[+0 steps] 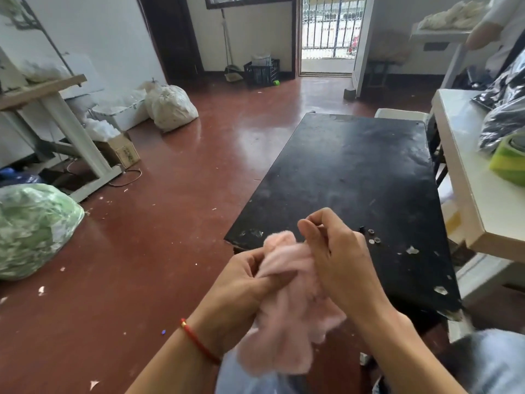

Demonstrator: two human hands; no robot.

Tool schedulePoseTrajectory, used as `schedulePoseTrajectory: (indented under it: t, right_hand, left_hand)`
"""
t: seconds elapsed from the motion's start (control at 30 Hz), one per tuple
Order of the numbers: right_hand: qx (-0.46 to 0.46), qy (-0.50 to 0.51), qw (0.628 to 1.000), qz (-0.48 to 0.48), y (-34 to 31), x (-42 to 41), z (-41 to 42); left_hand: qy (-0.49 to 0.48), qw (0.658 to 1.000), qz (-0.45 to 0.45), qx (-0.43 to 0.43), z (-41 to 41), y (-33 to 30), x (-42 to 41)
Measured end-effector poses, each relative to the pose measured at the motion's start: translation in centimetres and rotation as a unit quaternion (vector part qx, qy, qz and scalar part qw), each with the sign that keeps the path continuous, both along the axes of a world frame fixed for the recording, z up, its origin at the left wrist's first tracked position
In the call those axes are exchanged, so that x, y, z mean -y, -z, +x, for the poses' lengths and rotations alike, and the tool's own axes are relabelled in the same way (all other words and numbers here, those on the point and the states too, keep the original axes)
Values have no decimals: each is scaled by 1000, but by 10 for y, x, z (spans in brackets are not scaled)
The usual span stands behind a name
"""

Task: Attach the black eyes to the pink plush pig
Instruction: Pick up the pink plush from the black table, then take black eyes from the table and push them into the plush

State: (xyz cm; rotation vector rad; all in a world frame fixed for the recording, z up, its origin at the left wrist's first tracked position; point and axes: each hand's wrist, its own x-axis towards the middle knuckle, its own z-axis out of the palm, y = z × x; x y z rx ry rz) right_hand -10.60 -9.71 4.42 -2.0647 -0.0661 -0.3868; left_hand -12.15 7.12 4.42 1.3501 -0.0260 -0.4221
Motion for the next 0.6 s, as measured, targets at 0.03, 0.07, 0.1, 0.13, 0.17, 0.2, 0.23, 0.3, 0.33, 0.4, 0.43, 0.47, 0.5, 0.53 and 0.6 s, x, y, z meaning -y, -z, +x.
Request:
schedulePoseTrajectory:
  t: [0.03, 0.07, 0.1, 0.13, 0.17, 0.2, 0.23, 0.3, 0.33, 0.4, 0.43, 0.47, 0.5, 0.53, 0.6]
  right_hand:
    - [2, 0, 1000, 3, 3, -1, -3]
    - [1, -1, 1000, 14, 4, -2, -5]
    - [-4, -5, 1000, 26, 5, -2, -9]
    - [-7, -7, 999, 35, 5, -1, -8]
    - [-12, -12, 999, 40, 6, -1, -9]
    - [-14, -20, 999, 38, 7, 1, -8]
    - [-16, -29, 999, 35, 9, 2, -7]
    - [-19, -52, 998, 41, 16, 5, -7]
    - [-21, -64, 997, 47, 20, 5, -7]
    - [-27, -81, 994, 66, 25, 7, -7]
    - [-28, -87, 993, 78, 28, 8, -7]
    - [-30, -91, 991, 89, 30, 9, -7]
    - [-30, -96, 990, 95, 31, 9, -6]
    - [-31, -104, 990, 89, 31, 10, -5]
    - [-32, -117, 991, 63, 33, 11, -6]
  left_hand:
    - [16, 1000, -6, -20, -6, -1, 0]
    - [43, 998, -17, -41, -9, -2, 1]
    - [61, 995, -27, -71, -14, -1, 1]
    - [65, 992, -36, -103, -16, -2, 2]
    - [64, 988, -45, -136, -19, -2, 1]
    - [67, 983, -53, -163, -20, -1, 0]
    - [79, 979, -57, -177, -21, 1, -1]
    - [106, 976, -75, -177, -25, 4, -5]
    - [114, 973, -88, -178, -26, 8, -7]
    - [127, 966, -110, -195, -28, 16, -8]
    - [136, 961, -116, -209, -29, 20, -7]
    - [147, 955, -113, -230, -30, 25, -5]
    - [154, 948, -103, -257, -30, 30, -3]
    - [158, 943, -89, -280, -30, 33, 0]
    - [159, 938, -65, -301, -28, 41, 2]
